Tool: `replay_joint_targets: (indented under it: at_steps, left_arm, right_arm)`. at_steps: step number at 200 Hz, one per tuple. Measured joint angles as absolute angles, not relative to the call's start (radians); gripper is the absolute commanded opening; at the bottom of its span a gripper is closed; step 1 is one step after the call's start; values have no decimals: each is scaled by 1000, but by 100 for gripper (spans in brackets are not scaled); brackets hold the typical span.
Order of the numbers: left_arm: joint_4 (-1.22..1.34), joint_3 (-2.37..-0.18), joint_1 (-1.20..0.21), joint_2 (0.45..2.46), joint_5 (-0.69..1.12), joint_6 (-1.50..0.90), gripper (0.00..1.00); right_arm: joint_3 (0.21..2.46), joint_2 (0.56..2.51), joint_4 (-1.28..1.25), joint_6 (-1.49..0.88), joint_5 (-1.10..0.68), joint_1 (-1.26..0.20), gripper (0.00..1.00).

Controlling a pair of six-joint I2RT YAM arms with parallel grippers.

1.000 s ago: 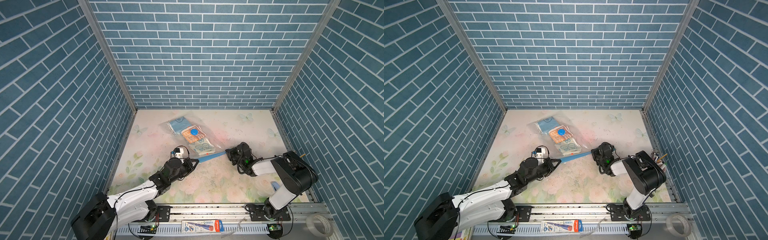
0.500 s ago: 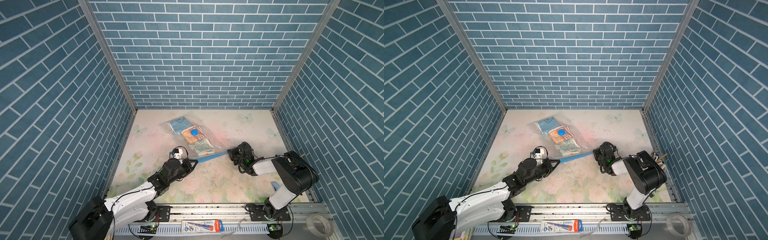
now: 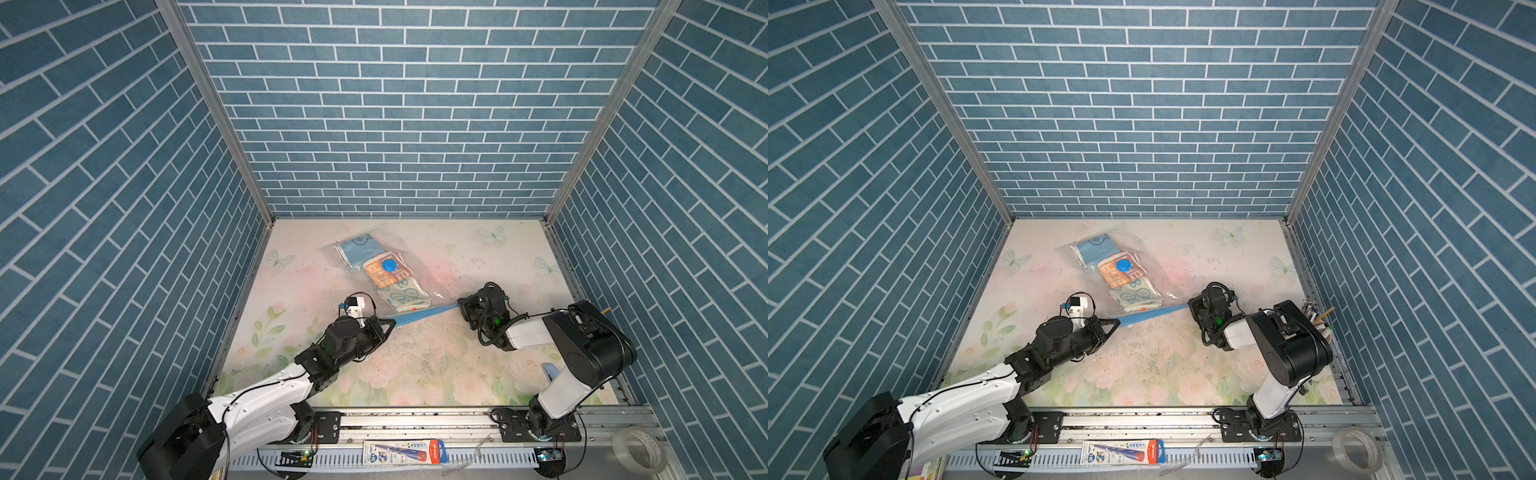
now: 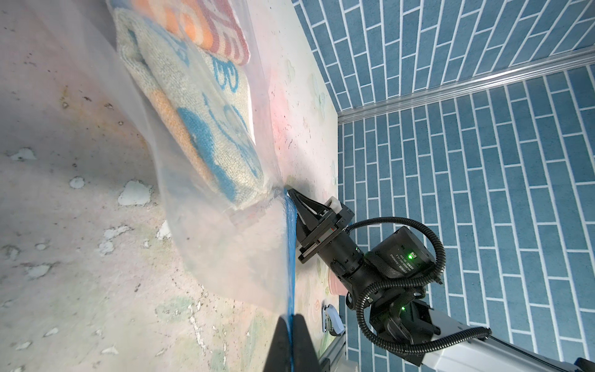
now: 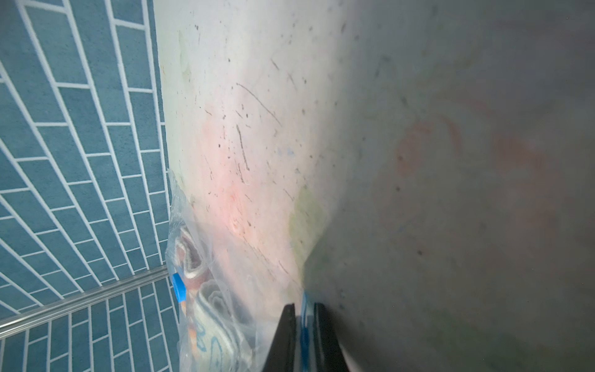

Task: Place the folded towel into the vacuum bag
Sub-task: Close the vacuum bag at the center of the board.

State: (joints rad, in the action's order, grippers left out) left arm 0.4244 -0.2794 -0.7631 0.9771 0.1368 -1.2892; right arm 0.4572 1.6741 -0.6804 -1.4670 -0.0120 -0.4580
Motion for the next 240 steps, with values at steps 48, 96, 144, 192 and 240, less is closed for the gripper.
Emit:
replay_joint_targets:
  at_steps: [48, 96, 144, 192, 240]
  left_arm:
    - [462, -279, -745, 1013, 130, -1287, 0]
    - [381, -247, -733, 894, 120, -1262, 26]
    - [91, -204, -667, 641, 121, -1215, 71]
    - [-216, -235, -434, 537, 245, -1126, 76]
    - [-184, -297, -313, 839, 394, -1016, 74]
  right_arm:
    - [451, 1612, -631, -1315, 37, -385, 47]
    - [427, 1396, -383, -1153, 67, -347, 59]
    - [482, 1258, -187, -1007, -10, -345, 58]
    - [646, 1305, -86, -820, -239, -344, 57]
    - [812, 1486, 9, -645, -410, -340, 58]
